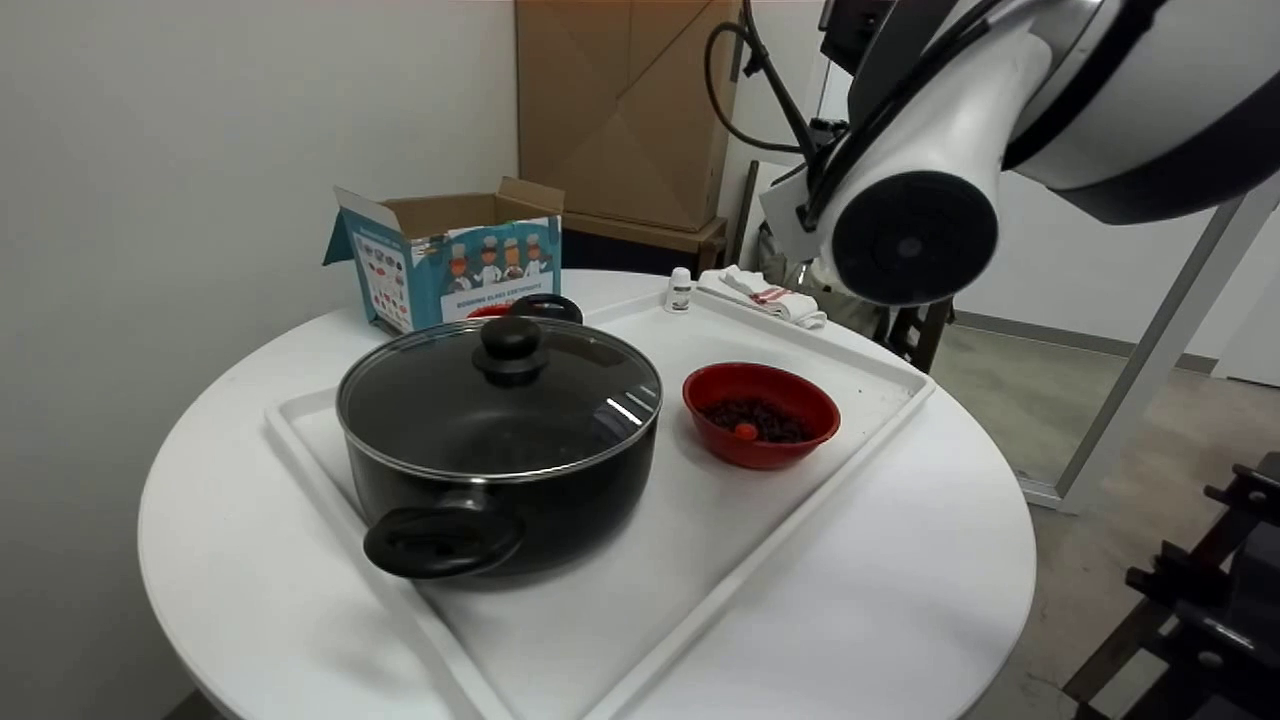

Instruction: Pour some beans from the jar into the red bowl

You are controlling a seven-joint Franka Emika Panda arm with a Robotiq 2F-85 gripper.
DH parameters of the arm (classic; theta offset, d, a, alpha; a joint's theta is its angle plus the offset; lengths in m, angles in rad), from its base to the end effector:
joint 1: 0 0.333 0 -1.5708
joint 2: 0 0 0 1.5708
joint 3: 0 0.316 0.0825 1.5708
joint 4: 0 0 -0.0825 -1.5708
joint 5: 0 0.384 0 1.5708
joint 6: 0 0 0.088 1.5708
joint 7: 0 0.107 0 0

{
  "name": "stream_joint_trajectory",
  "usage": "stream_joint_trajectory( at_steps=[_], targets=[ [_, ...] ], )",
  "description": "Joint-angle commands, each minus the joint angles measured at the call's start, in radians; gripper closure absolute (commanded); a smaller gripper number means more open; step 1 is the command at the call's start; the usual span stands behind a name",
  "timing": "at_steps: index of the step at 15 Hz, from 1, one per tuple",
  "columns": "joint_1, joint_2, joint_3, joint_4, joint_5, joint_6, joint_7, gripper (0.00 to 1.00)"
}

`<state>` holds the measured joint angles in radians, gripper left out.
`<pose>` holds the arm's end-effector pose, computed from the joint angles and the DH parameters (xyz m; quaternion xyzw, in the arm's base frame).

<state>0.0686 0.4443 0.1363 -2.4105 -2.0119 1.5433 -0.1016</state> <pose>0.4759 0.0015 0.1657 0.3661 0.5641 -0.2804 0.6849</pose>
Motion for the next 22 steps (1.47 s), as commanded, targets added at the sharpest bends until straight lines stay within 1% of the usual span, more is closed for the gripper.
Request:
stream_joint_trajectory(
  at_steps=[1, 3, 5, 10, 14, 18, 22],
  targets=[
    [-0.046, 0.019, -0.020, 0.079, 0.111, 0.077, -0.003, 0.88],
    [-0.072, 0.021, -0.032, 0.111, 0.174, 0.113, -0.001, 0.88],
    [-0.112, 0.015, -0.043, 0.140, 0.235, 0.201, -0.005, 0.88],
    [-0.221, 0.020, -0.102, 0.205, 0.320, 0.484, -0.024, 0.88],
    [-0.304, 0.054, -0.151, 0.258, 0.418, 0.707, -0.042, 0.88],
    [-0.378, 0.107, -0.182, 0.299, 0.537, 0.936, -0.072, 0.88],
    [-0.443, 0.151, -0.196, 0.323, 0.691, 1.157, -0.136, 0.87]
  ],
)
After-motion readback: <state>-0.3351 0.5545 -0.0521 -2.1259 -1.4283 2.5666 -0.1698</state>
